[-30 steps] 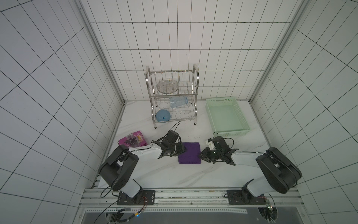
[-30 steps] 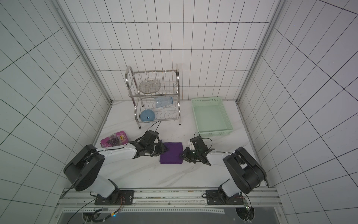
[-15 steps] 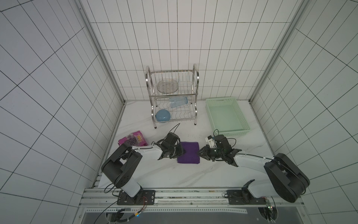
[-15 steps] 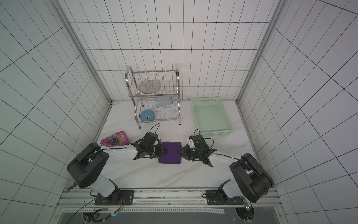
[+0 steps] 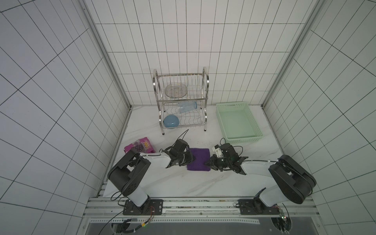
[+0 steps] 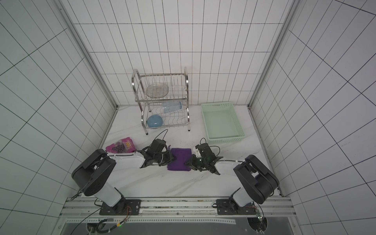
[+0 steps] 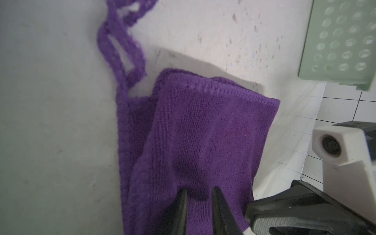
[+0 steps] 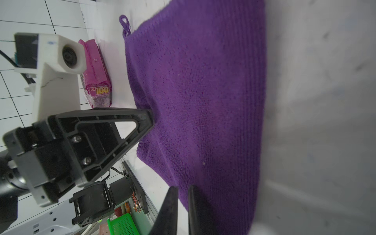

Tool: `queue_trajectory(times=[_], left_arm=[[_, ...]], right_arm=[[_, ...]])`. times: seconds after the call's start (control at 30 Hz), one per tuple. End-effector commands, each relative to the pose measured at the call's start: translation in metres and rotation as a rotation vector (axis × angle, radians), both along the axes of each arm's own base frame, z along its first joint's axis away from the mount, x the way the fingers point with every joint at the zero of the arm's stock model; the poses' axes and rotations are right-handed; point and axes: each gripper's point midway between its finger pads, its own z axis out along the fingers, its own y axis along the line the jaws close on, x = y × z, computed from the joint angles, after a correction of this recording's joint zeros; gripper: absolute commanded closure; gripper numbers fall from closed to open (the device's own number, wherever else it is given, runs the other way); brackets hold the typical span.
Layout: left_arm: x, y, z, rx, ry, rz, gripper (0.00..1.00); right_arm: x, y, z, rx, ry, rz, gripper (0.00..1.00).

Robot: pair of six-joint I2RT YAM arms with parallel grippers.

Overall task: Fold the square dishcloth
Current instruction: Smooth out the cleaning item at the center of the board.

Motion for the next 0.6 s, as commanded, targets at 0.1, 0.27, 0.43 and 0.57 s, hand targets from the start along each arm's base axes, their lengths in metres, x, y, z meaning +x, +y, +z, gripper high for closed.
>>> queue_trajectory(times=[0.1, 0.27, 0.43, 0.57], left_arm=[[-0.009, 0.014, -0.024, 0.063, 0.058, 0.025, 0.76], [-0.010, 0.015, -0.026, 0.065, 0.063, 0.027, 0.76], [-0.008, 0.017, -0.022, 0.063, 0.057, 0.032, 0.76], [-0.005, 0.020, -0.014, 0.061, 0.041, 0.035, 0.76]], right_arm=[[-0.012, -0.005, -0.020, -0.009, 0.050, 0.000, 0.85], [-0.017, -0.004, -0.035, 0.014, 0.091, -0.005, 0.86], [-0.018, -0.010, -0.053, -0.009, 0.119, -0.017, 0.88], [-0.021, -0.018, -0.057, -0.035, 0.126, -0.025, 0.89]])
